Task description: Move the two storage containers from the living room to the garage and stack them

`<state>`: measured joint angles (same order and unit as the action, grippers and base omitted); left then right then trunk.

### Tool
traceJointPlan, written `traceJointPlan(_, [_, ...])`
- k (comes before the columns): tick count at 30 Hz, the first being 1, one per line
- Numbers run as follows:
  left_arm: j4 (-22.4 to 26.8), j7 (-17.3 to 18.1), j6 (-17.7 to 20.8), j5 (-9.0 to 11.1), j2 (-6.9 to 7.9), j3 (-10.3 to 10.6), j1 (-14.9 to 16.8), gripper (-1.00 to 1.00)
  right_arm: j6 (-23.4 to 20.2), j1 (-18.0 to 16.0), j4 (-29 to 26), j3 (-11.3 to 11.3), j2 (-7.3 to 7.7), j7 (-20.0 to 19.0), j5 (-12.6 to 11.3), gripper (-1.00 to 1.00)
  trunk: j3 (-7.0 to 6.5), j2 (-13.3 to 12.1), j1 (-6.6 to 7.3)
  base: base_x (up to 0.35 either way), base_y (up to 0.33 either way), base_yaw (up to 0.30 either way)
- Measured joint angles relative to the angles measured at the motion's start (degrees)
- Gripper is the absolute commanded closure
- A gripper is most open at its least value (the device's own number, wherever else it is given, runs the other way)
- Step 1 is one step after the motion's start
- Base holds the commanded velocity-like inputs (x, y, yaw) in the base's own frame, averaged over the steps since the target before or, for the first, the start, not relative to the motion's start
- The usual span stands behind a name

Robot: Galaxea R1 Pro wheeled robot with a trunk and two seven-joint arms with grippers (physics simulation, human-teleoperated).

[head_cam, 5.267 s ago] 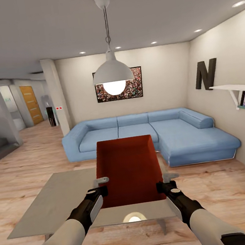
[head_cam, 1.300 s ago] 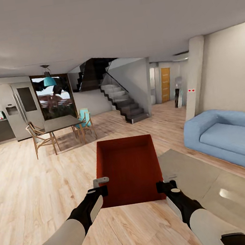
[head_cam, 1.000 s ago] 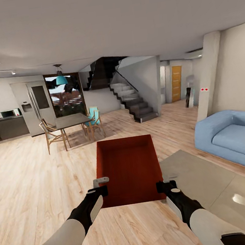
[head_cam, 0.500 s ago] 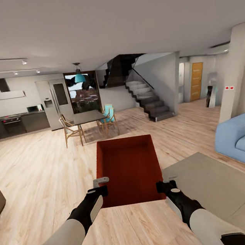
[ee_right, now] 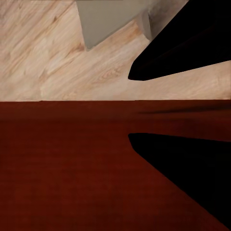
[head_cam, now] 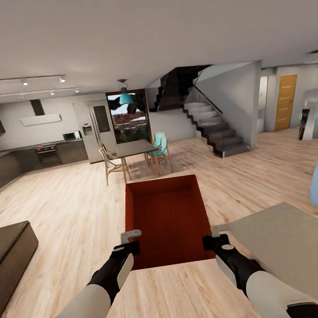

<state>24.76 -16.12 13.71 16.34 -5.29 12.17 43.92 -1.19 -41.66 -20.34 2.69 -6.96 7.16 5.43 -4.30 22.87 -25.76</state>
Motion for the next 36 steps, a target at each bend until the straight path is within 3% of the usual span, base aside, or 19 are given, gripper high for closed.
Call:
traceJointPlan(9, [-0.05,0.01,-0.09,0.08,-0.03,0.04,0.01,1.0,-0.01,0.01,-0.04,-0.09,0.07,-0.05,-0.09,1.0,0.0,0.0,0.02,0.151,0.0,0.109])
traceJointPlan(36, [-0.16,0.1,-0.1,-0.07,-0.04,-0.05,0.02,1.0,-0.02,0.03,-0.04,-0.3,0.09,0.03,-0.43,1.0,0.0,0.0,0.03,0.32,0.0,0.0])
